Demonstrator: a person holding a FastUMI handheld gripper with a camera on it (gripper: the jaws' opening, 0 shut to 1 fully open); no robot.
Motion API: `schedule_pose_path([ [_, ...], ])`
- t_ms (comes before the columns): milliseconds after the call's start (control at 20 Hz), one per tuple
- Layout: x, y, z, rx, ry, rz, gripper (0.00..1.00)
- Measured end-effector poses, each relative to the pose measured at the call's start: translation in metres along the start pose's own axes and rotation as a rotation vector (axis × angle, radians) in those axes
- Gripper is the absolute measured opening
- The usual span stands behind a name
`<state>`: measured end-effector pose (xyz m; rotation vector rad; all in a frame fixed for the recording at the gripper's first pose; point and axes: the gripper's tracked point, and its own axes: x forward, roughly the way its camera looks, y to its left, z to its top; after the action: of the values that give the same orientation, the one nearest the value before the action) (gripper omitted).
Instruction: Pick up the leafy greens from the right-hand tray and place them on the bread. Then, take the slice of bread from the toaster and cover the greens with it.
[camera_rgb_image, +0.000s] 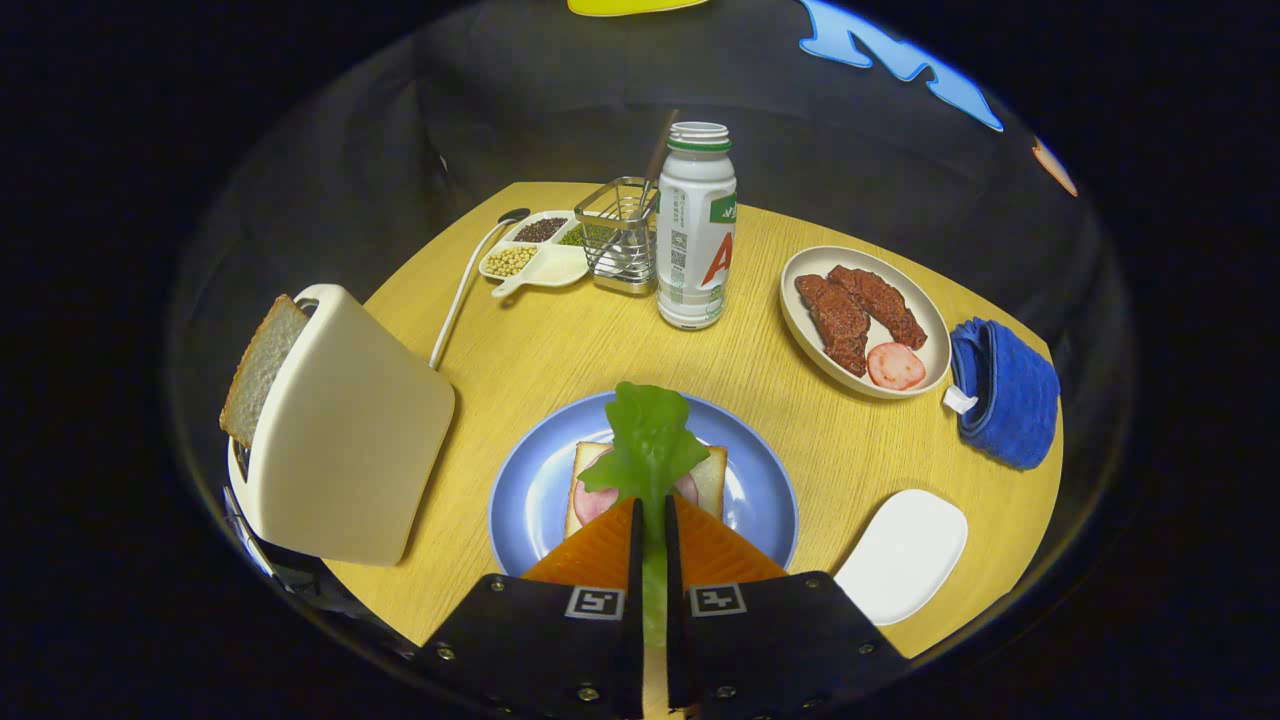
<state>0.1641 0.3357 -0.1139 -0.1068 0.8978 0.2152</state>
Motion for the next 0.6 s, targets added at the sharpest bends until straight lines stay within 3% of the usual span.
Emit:
schedule_pose_path([
  [200,0.0009,0.0067,-0.0003,-0.002,-0.001,0.024,0.13],
  [300,0.0005,0.0093,0.0009,-0.009,-0.009,0.033,0.24],
  [350,0.0,0.0066,0.0008,-0.017,-0.012,0.025,0.36],
  [600,0.0004,0.004,-0.0027,-0.024,-0.004,0.016,0.36],
])
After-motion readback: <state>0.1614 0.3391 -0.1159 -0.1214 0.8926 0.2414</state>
